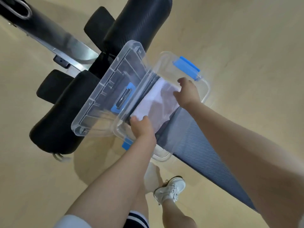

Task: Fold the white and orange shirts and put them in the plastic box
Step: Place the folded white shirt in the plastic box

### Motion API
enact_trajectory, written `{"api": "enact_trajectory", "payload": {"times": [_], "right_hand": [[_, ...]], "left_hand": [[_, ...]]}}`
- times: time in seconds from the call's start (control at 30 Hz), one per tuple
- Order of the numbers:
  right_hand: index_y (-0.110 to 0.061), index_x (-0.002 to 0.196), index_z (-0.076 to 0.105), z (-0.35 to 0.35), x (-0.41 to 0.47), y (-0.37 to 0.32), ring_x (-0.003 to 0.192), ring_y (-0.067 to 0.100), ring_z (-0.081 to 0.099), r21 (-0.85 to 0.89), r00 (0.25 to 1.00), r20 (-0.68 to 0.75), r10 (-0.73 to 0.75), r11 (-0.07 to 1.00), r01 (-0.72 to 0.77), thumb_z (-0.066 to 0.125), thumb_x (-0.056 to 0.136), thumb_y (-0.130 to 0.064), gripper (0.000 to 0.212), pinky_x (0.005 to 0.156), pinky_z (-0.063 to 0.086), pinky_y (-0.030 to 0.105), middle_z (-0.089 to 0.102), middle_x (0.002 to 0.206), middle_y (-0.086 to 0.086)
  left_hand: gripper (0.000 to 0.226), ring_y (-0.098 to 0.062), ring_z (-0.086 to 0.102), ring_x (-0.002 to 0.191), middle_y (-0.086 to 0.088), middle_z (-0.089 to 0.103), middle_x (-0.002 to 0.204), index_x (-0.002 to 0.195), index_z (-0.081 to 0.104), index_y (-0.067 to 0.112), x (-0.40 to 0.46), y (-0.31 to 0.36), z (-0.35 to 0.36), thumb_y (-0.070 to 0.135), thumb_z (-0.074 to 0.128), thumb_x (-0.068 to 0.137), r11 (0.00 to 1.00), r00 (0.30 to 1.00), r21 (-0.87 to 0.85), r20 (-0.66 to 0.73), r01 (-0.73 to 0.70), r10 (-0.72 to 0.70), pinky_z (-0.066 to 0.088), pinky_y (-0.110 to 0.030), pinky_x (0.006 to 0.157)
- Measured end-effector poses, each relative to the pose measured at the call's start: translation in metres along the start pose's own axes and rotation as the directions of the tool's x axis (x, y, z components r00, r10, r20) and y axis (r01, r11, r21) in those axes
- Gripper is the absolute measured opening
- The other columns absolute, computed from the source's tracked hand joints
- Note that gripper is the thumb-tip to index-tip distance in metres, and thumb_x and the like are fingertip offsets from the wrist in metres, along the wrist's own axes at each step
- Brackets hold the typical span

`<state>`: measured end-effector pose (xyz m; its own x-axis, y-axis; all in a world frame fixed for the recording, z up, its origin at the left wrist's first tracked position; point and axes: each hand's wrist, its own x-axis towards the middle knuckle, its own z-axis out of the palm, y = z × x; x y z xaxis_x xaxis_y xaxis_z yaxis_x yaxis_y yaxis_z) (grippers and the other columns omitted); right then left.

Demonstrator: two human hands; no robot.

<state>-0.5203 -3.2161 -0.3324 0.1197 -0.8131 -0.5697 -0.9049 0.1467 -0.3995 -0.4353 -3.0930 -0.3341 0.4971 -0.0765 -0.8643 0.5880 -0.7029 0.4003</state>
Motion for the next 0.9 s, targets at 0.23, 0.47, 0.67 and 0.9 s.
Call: {"api": "enact_trajectory", "payload": {"times": [0.23,0.47,0.67,0.9], "right_hand": [[-0.004,0.114,0.058,-0.072,-0.074,0.013,0.099,0.028,0.06,0.151,0.993,-0.097,-0.066,0.985,0.08,0.05,0.087,-0.007,0.028,0.084,0.042,0.026,0.061,0.118,0.011],[-0.007,0.115,0.059,-0.136,-0.16,0.109,0.107,0.026,0.057,0.173,0.981,-0.157,0.112,0.981,-0.084,0.049,0.089,-0.011,0.029,0.084,0.038,0.024,0.061,0.121,0.01],[-0.001,0.107,0.062,-0.141,-0.227,0.24,0.106,0.032,0.059,0.272,0.926,-0.198,0.321,0.926,-0.262,0.05,0.088,-0.01,0.025,0.086,0.042,0.031,0.065,0.114,0.017],[-0.001,0.106,0.063,-0.117,-0.267,0.419,0.106,0.035,0.058,0.306,0.852,-0.204,0.482,0.858,-0.412,0.049,0.086,-0.009,0.026,0.087,0.044,0.037,0.064,0.114,0.02]], "left_hand": [[0.016,-0.019,0.052,0.083,-0.005,0.059,0.098,0.096,0.056,0.017,-0.07,0.024,-0.011,0.011,0.042,0.091,0.968,0.954,0.142,0.246,-0.209,0.17,0.041,-0.022,0.062],[0.018,-0.011,0.054,0.07,0.001,0.06,0.085,0.097,0.054,0.017,-0.162,0.031,0.037,0.009,0.039,0.09,0.772,0.747,0.276,0.564,-0.573,0.352,0.041,-0.021,0.063],[0.02,-0.01,0.054,0.078,0.005,0.061,0.089,0.097,0.054,0.02,-0.234,-0.049,0.092,0.008,0.04,0.091,0.393,0.441,0.343,0.876,-0.853,0.194,0.04,-0.018,0.062],[0.019,-0.012,0.054,0.077,0.003,0.06,0.09,0.096,0.055,0.019,-0.261,-0.176,0.155,0.01,0.039,0.091,0.238,0.49,0.462,0.869,-0.854,0.069,0.039,-0.018,0.061]]}}
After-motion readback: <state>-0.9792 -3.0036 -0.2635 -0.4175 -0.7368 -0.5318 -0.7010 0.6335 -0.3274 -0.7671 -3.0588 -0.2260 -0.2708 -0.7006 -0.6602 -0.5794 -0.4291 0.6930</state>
